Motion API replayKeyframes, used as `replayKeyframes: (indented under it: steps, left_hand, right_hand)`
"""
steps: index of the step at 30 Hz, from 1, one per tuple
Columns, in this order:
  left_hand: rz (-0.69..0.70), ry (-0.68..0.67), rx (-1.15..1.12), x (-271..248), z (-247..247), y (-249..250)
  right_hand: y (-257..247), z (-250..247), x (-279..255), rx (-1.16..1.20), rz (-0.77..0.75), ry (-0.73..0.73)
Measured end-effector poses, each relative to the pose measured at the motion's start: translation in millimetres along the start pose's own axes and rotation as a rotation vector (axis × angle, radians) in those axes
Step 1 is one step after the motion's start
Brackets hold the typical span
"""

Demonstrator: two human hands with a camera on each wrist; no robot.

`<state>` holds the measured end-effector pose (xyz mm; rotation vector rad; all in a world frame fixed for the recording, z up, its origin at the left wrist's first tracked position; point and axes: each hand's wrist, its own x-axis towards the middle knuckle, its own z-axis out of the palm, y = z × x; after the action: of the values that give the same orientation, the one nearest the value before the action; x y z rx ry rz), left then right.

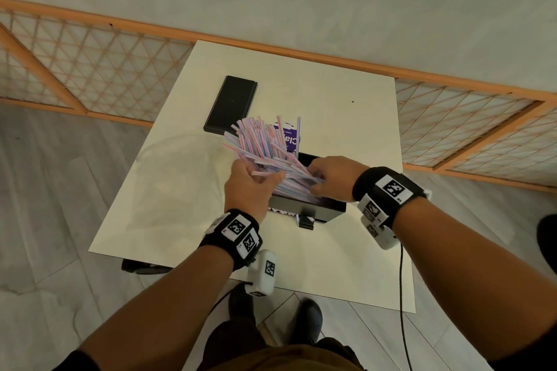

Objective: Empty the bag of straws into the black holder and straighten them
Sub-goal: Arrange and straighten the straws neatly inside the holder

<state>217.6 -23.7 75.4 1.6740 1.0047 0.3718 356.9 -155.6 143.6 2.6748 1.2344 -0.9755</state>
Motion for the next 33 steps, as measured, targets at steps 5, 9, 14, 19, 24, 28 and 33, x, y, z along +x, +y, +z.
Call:
replayKeyframes:
  steps: [5,9,14,19,24,28,33]
  left_hand:
    - [0.053,0.038,0.094,2,-17,-2]
    - [0.063,0.053,0.088,1,-24,-2]
    - [0.152,0.023,0.1,5,-25,-4]
    - [0.187,0.017,0.115,12,-26,-11]
    - [0.187,-0.018,0.127,15,-25,-18]
    - [0.188,-0.051,0.157,16,-25,-20]
    - [0.214,0.026,0.14,11,-28,-14]
  right_hand:
    - [11,19,7,-0.045,0.062,0.019]
    - [9,25,13,-0.104,0.037,0.045]
    - [-6,15,17,-0.141,-0.003,0.12]
    - [-23,11,17,0.012,-0.116,0.2]
    - [-24,22,22,0.061,-0.204,0.168]
    - [-29,13,23,0.181,-0.266,0.265]
    - [-24,21,26,0.066,-0.198,0.129]
